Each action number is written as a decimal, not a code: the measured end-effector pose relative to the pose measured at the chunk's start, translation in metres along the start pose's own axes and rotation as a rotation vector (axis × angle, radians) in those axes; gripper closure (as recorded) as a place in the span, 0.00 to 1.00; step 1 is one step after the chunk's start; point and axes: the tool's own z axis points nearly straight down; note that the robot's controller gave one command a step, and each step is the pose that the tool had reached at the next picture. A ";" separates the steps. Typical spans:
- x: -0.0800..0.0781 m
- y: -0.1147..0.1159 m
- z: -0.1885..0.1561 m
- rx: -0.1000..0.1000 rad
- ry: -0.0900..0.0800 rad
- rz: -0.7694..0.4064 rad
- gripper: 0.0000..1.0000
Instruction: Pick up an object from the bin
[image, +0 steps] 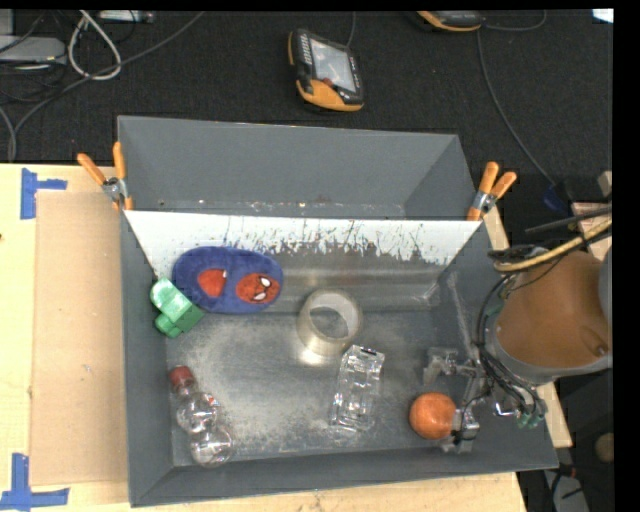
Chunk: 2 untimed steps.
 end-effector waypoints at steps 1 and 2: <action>0.001 0.008 0.025 0.007 -0.025 -0.310 0.00; 0.003 0.004 0.027 0.002 -0.012 0.024 1.00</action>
Offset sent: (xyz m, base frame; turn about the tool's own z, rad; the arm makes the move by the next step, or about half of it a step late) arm -0.0053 0.0038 -0.0283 0.0247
